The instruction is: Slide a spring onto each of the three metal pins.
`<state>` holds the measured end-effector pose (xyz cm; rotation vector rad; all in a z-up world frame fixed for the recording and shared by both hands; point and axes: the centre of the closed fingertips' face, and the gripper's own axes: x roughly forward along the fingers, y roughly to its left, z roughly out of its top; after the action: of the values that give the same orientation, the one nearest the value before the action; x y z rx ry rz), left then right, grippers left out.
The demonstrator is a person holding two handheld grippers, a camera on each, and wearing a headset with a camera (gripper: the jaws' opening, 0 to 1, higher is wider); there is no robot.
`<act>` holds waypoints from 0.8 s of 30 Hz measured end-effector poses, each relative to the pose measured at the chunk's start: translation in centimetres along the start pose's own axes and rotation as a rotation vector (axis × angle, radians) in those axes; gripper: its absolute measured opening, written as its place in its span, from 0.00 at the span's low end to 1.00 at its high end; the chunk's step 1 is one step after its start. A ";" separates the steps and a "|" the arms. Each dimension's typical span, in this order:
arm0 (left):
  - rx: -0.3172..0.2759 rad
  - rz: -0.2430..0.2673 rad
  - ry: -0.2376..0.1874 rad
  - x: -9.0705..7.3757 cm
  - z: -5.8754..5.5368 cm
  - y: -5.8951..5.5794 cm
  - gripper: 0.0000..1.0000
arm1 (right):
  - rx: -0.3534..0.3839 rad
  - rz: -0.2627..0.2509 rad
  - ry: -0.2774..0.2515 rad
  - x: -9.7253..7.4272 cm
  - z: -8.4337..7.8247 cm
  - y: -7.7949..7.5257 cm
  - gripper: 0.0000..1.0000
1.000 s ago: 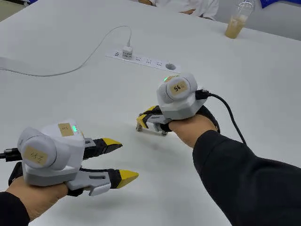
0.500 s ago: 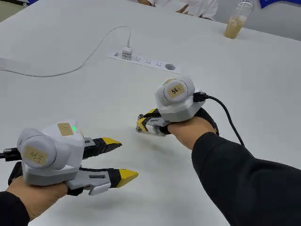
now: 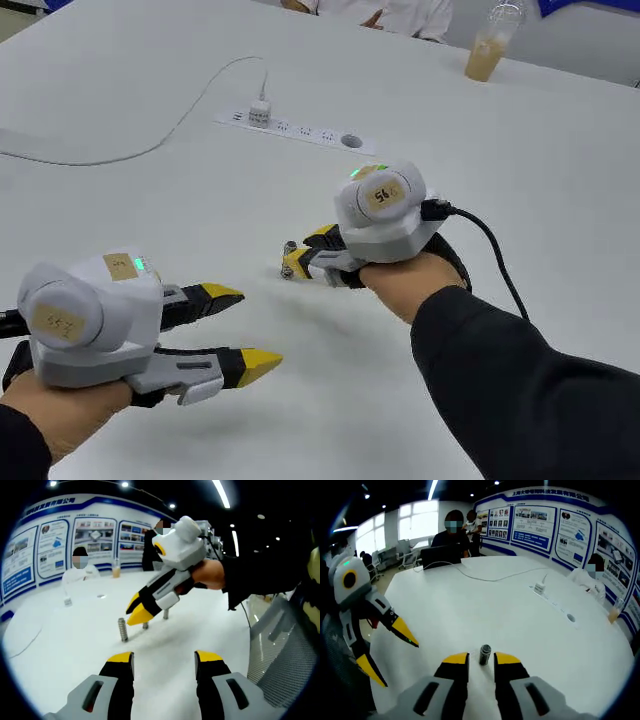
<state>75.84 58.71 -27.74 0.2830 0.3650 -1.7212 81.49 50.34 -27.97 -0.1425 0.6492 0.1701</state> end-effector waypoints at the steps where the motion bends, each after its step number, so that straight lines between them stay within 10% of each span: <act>1: 0.000 0.002 0.000 0.0 0.0 0.0 0.50 | 0.001 -0.001 -0.006 -0.2 0.1 0.1 0.21; 24: -0.001 0.033 -0.021 -1.4 1.1 0.9 0.54 | -0.018 -0.038 -0.142 -7.7 1.1 1.1 0.28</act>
<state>77.00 59.38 -26.31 0.2688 0.3440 -1.6906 75.94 50.75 -22.48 -0.1586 0.5037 0.1481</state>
